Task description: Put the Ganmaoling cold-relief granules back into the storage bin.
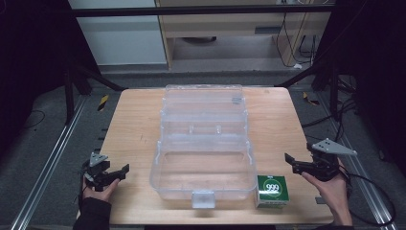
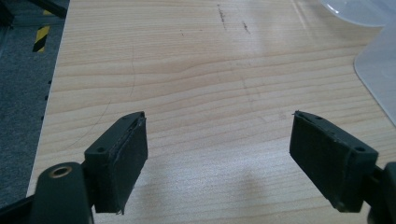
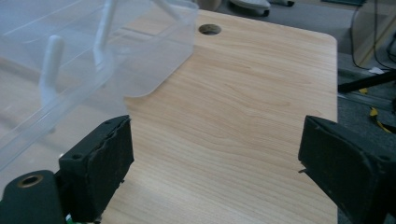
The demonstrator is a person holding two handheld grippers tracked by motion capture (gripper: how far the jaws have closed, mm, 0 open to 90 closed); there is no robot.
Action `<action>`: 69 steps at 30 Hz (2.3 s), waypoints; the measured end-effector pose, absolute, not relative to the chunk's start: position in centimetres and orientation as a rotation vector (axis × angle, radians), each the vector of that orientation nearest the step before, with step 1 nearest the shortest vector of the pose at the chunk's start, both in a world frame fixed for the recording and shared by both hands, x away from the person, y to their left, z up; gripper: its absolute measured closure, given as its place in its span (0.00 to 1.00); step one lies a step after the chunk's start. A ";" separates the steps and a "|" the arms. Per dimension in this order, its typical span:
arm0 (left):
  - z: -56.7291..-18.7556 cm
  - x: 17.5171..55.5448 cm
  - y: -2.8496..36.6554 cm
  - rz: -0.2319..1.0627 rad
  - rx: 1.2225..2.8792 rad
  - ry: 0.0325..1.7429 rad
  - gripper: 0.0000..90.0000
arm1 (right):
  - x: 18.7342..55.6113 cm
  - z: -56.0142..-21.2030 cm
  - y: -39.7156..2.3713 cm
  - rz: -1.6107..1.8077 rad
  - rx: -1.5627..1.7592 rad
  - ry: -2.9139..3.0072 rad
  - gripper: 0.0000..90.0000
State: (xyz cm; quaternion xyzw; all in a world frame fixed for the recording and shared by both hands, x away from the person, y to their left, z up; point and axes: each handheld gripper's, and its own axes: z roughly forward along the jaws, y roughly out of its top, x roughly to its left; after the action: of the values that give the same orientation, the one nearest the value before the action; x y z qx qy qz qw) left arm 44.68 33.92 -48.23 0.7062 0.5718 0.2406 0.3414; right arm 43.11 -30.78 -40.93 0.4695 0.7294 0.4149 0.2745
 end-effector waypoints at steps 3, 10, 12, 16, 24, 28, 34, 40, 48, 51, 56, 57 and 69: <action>-48.4 44.8 33.7 0.626 1.856 1.484 0.21 | 43.2 -40.3 -30.2 1.082 1.193 2.032 0.09; -48.5 44.8 33.7 0.627 1.864 1.484 0.21 | 43.1 -38.5 -28.8 1.046 1.070 2.132 0.07; -48.5 44.8 33.6 0.625 1.865 1.486 0.21 | 43.0 -37.8 -28.2 1.032 1.025 2.176 0.07; -48.5 44.8 33.6 0.625 1.873 1.482 0.21 | 42.8 -36.8 -26.8 0.962 0.913 2.288 0.05; -48.6 44.8 33.6 0.624 1.877 1.482 0.21 | 42.4 -36.0 -25.0 0.877 0.761 2.438 0.04; -48.6 44.8 33.6 0.624 1.880 1.479 0.20 | 42.4 -36.1 -24.6 0.827 0.738 2.496 0.03; -48.6 44.8 33.6 0.622 1.884 1.481 0.20 | 42.1 -36.5 -24.3 0.758 0.673 2.588 0.03; -48.6 44.9 33.6 0.621 1.887 1.481 0.20 | 41.6 -36.9 -23.8 0.717 0.595 2.663 0.03; -48.7 44.9 33.5 0.619 1.888 1.479 0.20 | 41.2 -37.4 -23.4 0.652 0.538 2.729 0.01; -48.7 44.9 33.5 0.618 1.889 1.479 0.20 | 41.1 -37.7 -23.2 0.636 0.516 2.760 0.01; -48.7 44.9 33.5 0.617 1.890 1.481 0.20 | 41.0 -38.3 -23.0 0.593 0.484 2.797 0.01; -48.7 44.9 33.5 0.618 1.890 1.480 0.20 | 41.0 -38.5 -23.0 0.586 0.480 2.805 0.01; -48.7 44.9 33.6 0.619 1.889 1.480 0.20 | 41.0 -39.8 -22.7 0.524 0.421 2.859 0.01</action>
State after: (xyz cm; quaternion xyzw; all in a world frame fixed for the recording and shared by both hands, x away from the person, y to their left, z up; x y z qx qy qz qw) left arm 44.89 33.58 -48.68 0.7205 0.5648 0.2362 0.3256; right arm 41.05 -22.66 -39.84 0.1425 0.9684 0.1776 0.1020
